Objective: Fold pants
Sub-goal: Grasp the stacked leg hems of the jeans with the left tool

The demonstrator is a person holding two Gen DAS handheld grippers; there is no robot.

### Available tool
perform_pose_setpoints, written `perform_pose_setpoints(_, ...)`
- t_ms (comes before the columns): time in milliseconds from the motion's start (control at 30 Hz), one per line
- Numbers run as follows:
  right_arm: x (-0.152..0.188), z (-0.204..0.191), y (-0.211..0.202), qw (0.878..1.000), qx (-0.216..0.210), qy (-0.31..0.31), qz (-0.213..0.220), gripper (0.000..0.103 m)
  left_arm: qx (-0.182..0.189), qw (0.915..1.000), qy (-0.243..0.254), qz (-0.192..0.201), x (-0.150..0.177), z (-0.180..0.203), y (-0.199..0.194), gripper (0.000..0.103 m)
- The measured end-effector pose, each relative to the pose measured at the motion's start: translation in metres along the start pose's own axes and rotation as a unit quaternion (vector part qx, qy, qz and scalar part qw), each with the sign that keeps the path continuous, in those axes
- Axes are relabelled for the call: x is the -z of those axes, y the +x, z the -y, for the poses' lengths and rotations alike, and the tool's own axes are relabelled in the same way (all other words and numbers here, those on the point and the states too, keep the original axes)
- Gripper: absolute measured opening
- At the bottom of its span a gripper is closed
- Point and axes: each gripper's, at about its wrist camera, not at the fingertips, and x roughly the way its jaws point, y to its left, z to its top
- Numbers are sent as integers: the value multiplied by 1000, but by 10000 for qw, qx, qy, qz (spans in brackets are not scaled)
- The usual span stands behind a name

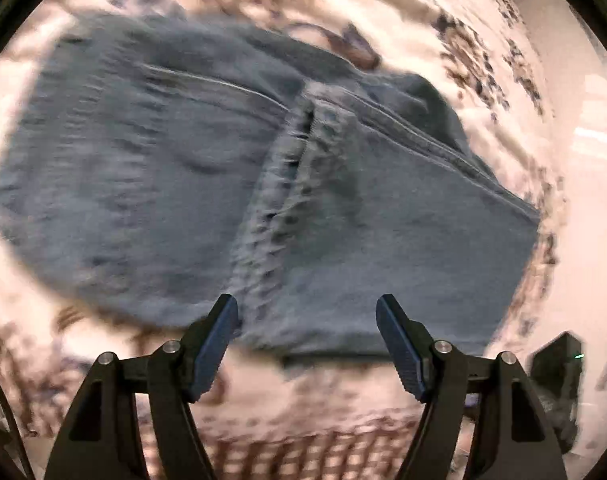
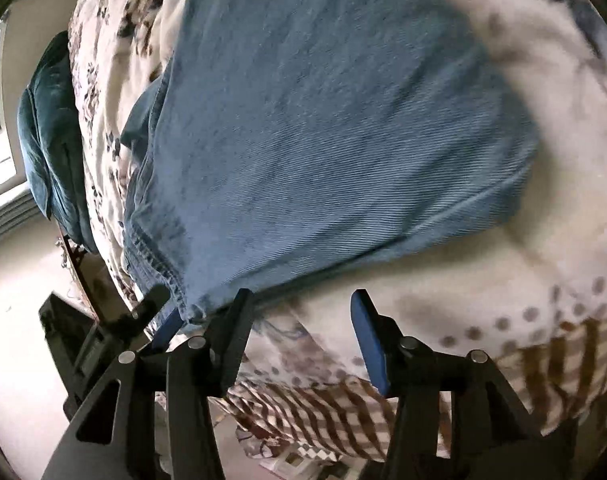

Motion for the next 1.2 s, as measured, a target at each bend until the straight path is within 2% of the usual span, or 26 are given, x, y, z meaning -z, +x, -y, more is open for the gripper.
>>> perform_pose_setpoints(67, 0, 2, 2, 10000, -1, 77, 32, 53, -49, 9998, 45, -178, -10, -2, 15, 68)
perform_pose_setpoints(100, -1, 5, 2, 9999, 9, 128, 72, 53, -212, 9995, 104, -232, -17, 0, 22, 49)
perform_pose_setpoints(133, 1, 5, 1, 9998, -17, 174, 106, 53, -304, 9990, 229, -228, -20, 4, 21, 21)
perform_pose_setpoints(167, 1, 6, 1, 9997, -92, 220, 111, 53, -218, 9988, 367, -226, -25, 9, 18, 8)
perform_pose_setpoints(200, 3, 5, 2, 9994, -224, 258, 101, 53, -263, 9988, 384, -171, -28, 12, 11, 5)
perform_pose_setpoints(300, 5, 4, 1, 9988, -435, 207, 115, 53, -156, 9982, 581, 71, -36, 28, -7, 5)
perform_pose_setpoints(467, 6, 5, 14, 9929, -1090, 479, 54, 53, 48, 9985, 549, 72, -46, 35, -18, 5)
perform_pose_setpoints(567, 6, 6, 20, 9905, -1180, 693, 141, 53, 80, 9990, 438, 51, -57, 31, -24, 5)
perform_pose_setpoints(633, 4, 8, 27, 9923, -927, 812, 142, 51, 29, 9991, 418, 67, -54, 33, -20, 5)
perform_pose_setpoints(667, 5, 10, 31, 9924, -866, 864, 152, 37, 12, 9993, 367, 94, -53, 29, -21, 5)
perform_pose_setpoints(700, 6, 9, 34, 9939, -695, 849, 128, 17, -10, 9994, 333, 109, -51, 24, -19, 5)
perform_pose_setpoints(733, 9, 8, 39, 9959, -421, 803, 29, 15, -16, 9995, 303, 87, -50, 20, -19, 5)
perform_pose_setpoints(867, 28, 10, 50, 9976, 108, 558, -393, 12, 12, 9996, 268, 12, -32, 0, -21, 6)
perform_pose_setpoints(900, 33, 11, 53, 9976, 142, 483, -473, 12, 135, 9996, 244, 22, -27, -3, -23, 10)
perform_pose_setpoints(967, 39, 11, 52, 9978, -40, 408, -516, 12, 347, 9992, 211, -14, -19, -6, -24, 28)
perform_pose_setpoints(1000, 42, 10, 49, 9981, -71, 350, -510, 13, 600, 9980, 198, -30, -15, -9, -24, 43)
perform_pose_setpoints(1033, 44, 8, 47, 9985, -76, 256, -472, 13, 691, 9974, 185, 4, -14, -10, -23, 52)
perform_pose_setpoints(1100, 43, 5, 42, 9991, -64, 112, -411, 13, 968, 9951, 211, 12, -13, -10, -20, 53)
perform_pose_setpoints(1200, 37, 5, 37, 9993, -102, 133, -328, 13, 1319, 9897, 509, -210, -18, -1, -3, 57)
